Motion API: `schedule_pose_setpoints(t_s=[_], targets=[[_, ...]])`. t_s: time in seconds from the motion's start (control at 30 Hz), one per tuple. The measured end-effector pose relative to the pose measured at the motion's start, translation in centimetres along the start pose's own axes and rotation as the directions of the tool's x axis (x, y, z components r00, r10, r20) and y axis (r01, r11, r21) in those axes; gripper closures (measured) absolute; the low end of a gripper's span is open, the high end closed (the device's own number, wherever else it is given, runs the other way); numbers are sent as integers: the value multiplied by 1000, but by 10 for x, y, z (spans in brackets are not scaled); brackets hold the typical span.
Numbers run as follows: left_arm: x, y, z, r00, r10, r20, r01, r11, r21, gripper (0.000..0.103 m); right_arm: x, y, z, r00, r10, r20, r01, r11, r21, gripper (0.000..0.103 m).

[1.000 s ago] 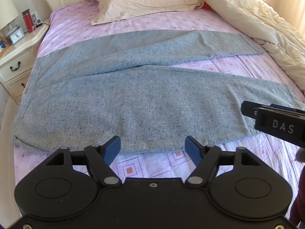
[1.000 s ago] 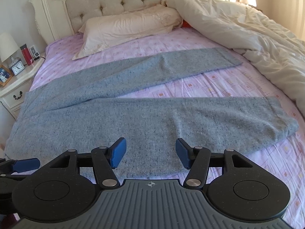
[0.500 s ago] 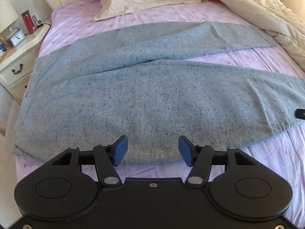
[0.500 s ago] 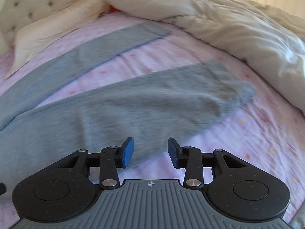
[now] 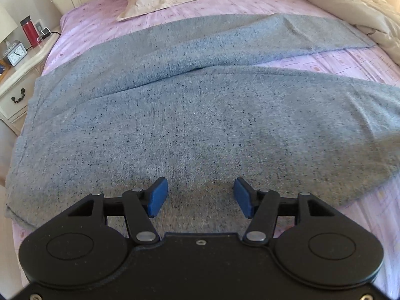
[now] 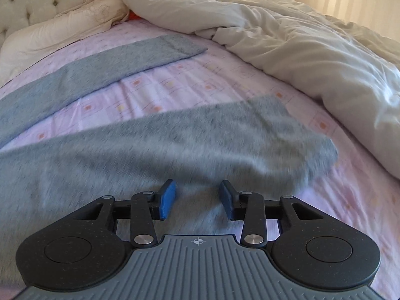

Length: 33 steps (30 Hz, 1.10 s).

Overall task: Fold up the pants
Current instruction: 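Move the right tool to a trouser leg hem and close on it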

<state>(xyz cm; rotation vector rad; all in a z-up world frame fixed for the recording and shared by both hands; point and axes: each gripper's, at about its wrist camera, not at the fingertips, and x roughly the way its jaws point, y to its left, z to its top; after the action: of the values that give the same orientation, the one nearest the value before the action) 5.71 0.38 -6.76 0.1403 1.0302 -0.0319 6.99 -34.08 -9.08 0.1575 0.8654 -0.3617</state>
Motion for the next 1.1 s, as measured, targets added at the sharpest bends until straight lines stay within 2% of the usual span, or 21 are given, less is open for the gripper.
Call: schedule_pose_setpoints(t_s=[0.2, 0.33, 0.53, 0.6, 0.63, 0.7, 0.77, 0.83, 0.9, 1.1], targets=[[12, -2, 8, 1000, -1, 12, 1, 1000, 22, 35, 24, -7, 21, 999, 26, 29, -25, 1000, -16, 64], [20, -1, 16, 1000, -9, 5, 9, 1000, 27, 28, 37, -8, 36, 998, 38, 46, -36, 998, -45, 64], [31, 4, 28, 999, -33, -8, 33, 999, 3, 19, 60, -15, 67, 997, 73, 13, -72, 996, -58, 64], [32, 2, 29, 1000, -29, 2, 29, 999, 14, 18, 54, -26, 77, 996, 88, -18, -88, 996, -33, 72], [33, 1, 30, 1000, -25, 6, 25, 999, 23, 18, 46, -36, 79, 997, 83, -1, -83, 997, -1, 72], [32, -1, 29, 1000, -18, 14, 18, 999, 44, 18, 29, -63, 76, 999, 33, 32, -36, 995, 90, 72], [31, -2, 28, 1000, -19, 21, 18, 998, 58, 18, 20, -91, 63, 1000, -25, -2, 25, 984, 177, 71], [32, 0, 29, 999, -27, 21, 26, 998, 54, 18, 13, -113, 43, 997, -54, -50, 65, 969, 240, 71], [33, 2, 30, 999, -32, 14, 32, 999, 41, 18, 4, -128, 22, 995, -72, -63, 87, 955, 282, 70], [33, 1, 30, 999, -33, 16, 32, 998, 53, 18, -6, -143, -15, 998, 36, -46, -10, 881, 472, 70]])
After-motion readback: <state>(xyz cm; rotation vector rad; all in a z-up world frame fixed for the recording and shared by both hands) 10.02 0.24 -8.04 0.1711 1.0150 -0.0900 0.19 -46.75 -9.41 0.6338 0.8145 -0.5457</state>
